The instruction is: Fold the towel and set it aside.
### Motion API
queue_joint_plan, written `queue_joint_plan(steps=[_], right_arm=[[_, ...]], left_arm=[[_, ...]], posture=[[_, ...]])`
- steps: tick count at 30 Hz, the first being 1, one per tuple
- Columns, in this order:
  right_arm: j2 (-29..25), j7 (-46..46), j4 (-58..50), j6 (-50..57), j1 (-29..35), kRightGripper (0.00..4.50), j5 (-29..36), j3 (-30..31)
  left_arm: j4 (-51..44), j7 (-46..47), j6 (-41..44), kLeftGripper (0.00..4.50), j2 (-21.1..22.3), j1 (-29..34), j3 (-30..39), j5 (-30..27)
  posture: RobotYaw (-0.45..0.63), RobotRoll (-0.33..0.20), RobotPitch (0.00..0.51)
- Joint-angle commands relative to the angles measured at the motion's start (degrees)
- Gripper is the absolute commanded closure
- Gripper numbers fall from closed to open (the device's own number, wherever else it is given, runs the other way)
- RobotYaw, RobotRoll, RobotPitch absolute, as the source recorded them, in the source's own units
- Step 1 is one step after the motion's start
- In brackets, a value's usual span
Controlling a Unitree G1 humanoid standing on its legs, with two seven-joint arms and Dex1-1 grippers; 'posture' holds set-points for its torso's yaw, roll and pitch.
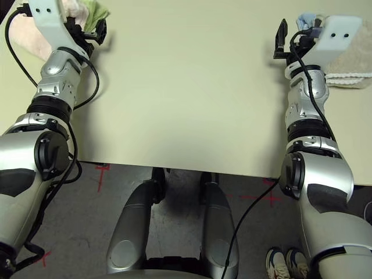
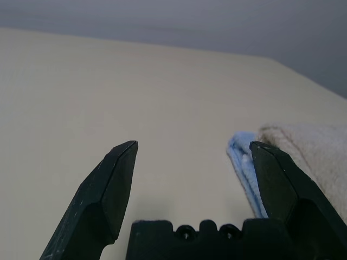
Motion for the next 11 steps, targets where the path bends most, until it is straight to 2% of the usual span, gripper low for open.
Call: queue_joint_plan(steps=[1,11], right_arm=[[-0.6,1.04,0.7,1.18,0.18,0.0,0.8,-0.67],[-0.68,2.8,0.33,2.08,0.4,0.0,0.57,-0.49]], left_arm=[[1.03,-2.32,-0.86,0.03,-0.92,-0.76,0.96,-1.01],[1.52,-1.12,-0.88,0.03,0.21,0.1,0.3,1.3]], posture=[[-0.04,0.0,0.441],[-0.03,0.0,0.428]])
